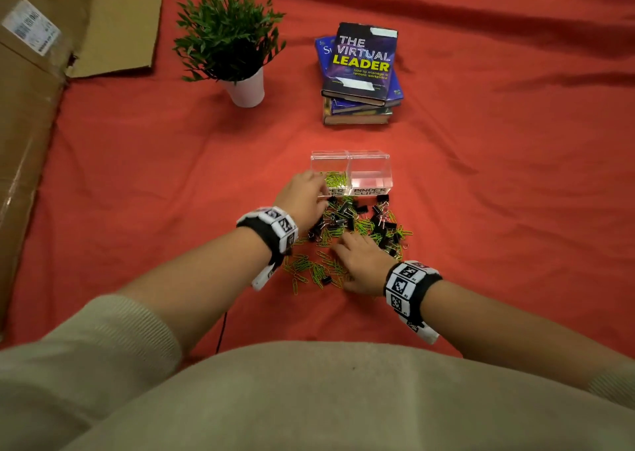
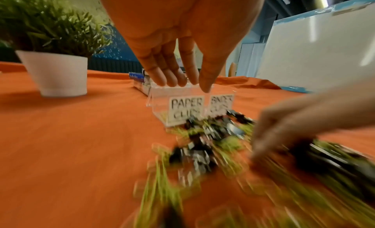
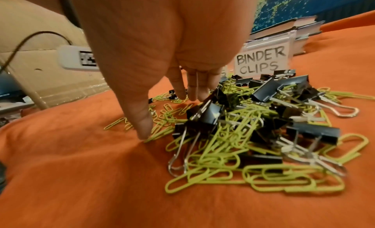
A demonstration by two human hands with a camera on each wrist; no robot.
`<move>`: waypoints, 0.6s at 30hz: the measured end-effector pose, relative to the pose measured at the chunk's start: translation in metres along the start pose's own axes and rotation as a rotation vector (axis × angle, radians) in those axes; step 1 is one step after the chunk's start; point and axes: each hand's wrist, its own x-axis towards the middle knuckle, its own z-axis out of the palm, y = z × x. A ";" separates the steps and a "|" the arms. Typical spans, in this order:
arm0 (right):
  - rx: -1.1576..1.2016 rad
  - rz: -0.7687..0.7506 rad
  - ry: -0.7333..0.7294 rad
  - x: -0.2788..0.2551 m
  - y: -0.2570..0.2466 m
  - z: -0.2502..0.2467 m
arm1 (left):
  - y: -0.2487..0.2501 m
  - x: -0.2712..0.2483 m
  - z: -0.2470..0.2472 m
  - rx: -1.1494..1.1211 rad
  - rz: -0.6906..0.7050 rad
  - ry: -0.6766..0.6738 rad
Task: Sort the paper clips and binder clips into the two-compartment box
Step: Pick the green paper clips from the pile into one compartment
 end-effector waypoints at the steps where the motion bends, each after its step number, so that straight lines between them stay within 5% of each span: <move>1: -0.008 -0.006 -0.004 0.001 -0.001 0.002 | -0.004 -0.014 0.004 0.004 -0.004 -0.043; 6: 0.059 -0.050 -0.048 0.006 -0.006 0.006 | -0.035 -0.071 0.032 0.073 0.008 -0.304; 18: 0.146 -0.011 -0.089 0.005 -0.017 0.004 | -0.038 -0.093 0.046 0.239 0.057 -0.325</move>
